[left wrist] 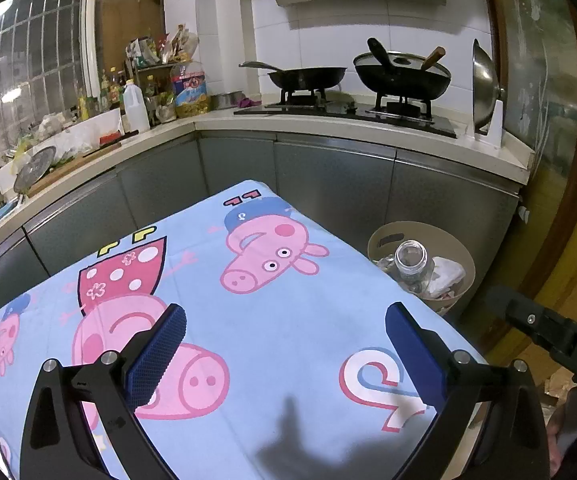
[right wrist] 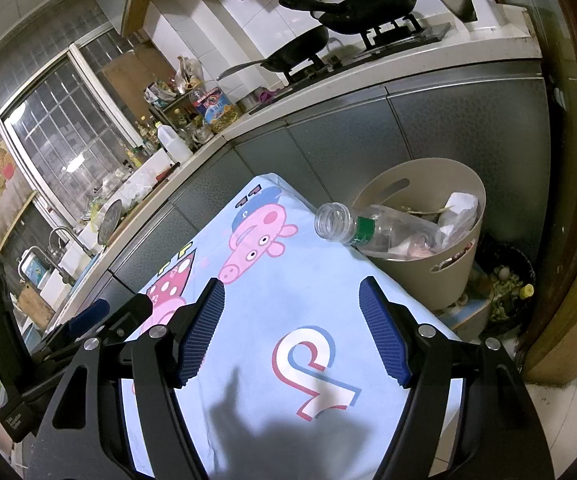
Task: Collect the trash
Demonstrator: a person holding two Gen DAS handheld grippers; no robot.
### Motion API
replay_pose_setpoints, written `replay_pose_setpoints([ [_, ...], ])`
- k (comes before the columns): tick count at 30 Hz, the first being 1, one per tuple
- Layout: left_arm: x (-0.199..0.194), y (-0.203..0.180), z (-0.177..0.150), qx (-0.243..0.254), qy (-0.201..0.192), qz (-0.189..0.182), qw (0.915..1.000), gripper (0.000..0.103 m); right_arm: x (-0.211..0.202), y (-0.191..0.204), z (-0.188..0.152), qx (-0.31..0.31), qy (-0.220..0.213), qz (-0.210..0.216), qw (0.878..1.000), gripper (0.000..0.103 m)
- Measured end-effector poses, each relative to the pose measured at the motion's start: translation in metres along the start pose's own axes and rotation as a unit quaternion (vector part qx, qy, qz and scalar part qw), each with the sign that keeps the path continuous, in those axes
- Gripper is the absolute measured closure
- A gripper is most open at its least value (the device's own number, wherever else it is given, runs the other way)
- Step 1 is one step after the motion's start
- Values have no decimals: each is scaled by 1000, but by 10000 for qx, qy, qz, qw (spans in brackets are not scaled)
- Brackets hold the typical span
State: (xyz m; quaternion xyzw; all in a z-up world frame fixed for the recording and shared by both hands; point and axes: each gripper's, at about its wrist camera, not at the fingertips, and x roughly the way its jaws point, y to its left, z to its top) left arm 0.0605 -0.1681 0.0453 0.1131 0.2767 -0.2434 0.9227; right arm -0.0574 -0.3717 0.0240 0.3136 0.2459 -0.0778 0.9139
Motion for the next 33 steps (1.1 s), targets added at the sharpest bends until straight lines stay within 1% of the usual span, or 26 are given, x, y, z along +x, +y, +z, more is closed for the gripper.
replay_pose_setpoints([
  [4,-2,-2,-1,47,6,-96,9999,4,-2,0,-2,-1,-1,2,10000,34],
  [10,-10,-5,3,87,-85,-83,9999,4,2,1,-2,7,-14,-15,10000,34],
  [11,-10,-4,3,85,-66,-111,9999,4,1,0,-4,14,-30,-25,10000,33],
  [12,-9,-5,4,95,-56,-130,9999,4,2,-1,-8,20,-55,-15,10000,28],
  [13,-9,-5,5,93,-40,-119,9999,4,3,-2,-9,17,-71,-20,10000,26],
  [19,-9,-5,6,71,-28,-105,9999,4,-3,0,-21,-11,-66,-10,10000,26],
  [31,-9,-5,7,69,-26,-100,9999,4,-2,1,-17,-7,-58,-12,10000,26],
  [32,-10,-5,6,72,-24,-101,9999,4,-4,1,-21,-4,-52,-14,10000,26],
  [33,-10,-5,6,74,-21,-100,9999,4,-2,1,-17,-5,-56,-13,10000,26],
])
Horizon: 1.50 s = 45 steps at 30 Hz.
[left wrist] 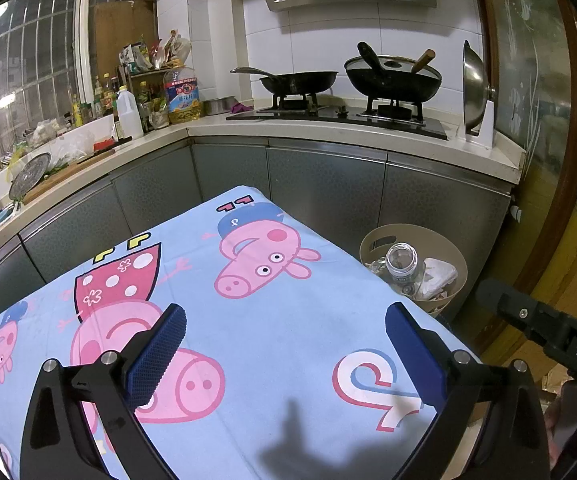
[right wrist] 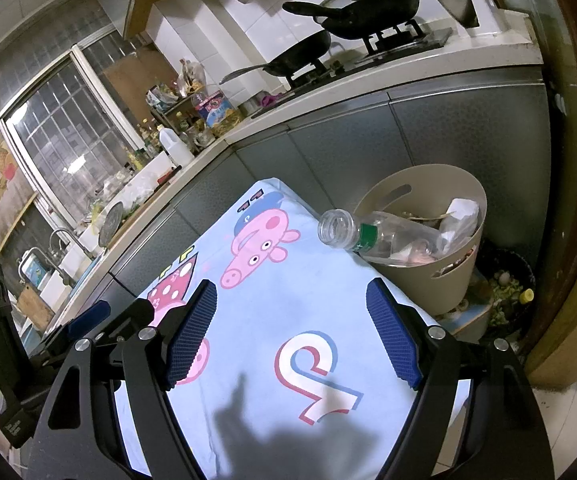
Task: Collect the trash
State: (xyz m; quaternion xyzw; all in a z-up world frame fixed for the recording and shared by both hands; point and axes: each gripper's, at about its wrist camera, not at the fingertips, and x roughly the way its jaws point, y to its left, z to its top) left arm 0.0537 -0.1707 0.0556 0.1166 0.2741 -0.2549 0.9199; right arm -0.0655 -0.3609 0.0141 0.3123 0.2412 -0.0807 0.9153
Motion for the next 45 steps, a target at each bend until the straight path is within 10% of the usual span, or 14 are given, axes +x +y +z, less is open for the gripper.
replay_pose_setpoints([
  [45,0,-6,-4,72,-48,-53,9999,4,0,1,5,29,25,-24,10000,26],
])
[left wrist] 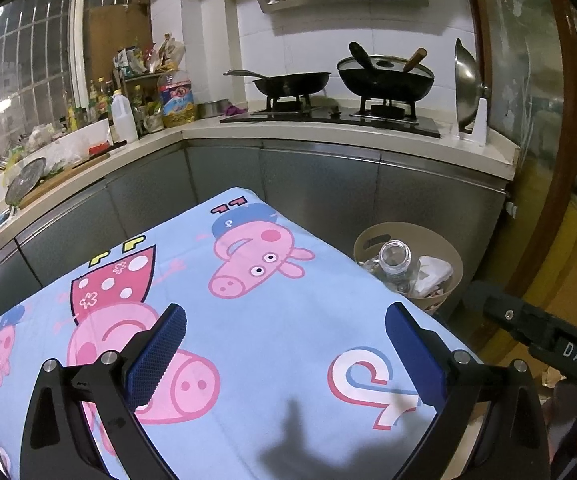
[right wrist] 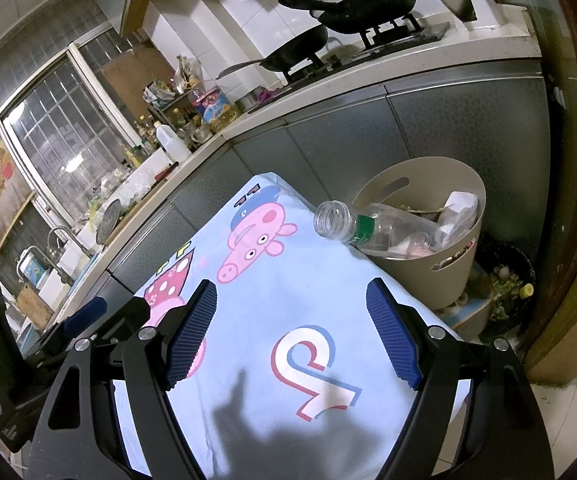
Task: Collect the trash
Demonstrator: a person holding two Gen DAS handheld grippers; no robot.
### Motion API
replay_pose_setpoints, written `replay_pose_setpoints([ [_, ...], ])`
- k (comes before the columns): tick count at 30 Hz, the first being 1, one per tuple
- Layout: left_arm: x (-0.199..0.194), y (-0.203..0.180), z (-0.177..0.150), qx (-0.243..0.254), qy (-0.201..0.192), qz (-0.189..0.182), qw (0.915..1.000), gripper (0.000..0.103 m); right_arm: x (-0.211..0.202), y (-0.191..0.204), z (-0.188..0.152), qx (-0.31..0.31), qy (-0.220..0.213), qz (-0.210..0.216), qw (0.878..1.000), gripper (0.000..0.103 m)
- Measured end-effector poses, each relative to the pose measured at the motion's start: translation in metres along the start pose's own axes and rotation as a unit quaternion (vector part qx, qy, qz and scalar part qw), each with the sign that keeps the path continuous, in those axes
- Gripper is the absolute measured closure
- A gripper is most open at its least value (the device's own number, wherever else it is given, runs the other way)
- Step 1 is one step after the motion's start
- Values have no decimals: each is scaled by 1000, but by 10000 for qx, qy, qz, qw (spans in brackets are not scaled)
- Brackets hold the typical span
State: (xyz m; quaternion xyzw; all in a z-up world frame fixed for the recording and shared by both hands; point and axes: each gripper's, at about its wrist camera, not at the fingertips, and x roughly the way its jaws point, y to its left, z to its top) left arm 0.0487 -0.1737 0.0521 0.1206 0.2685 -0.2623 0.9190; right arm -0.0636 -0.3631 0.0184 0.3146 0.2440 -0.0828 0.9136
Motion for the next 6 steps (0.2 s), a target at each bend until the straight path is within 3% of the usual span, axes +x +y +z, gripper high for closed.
replay_pose_setpoints([
  [6,1,0,2,-49,84,-27,9999,4,-2,-2,0,23,-8,8,10000,26],
])
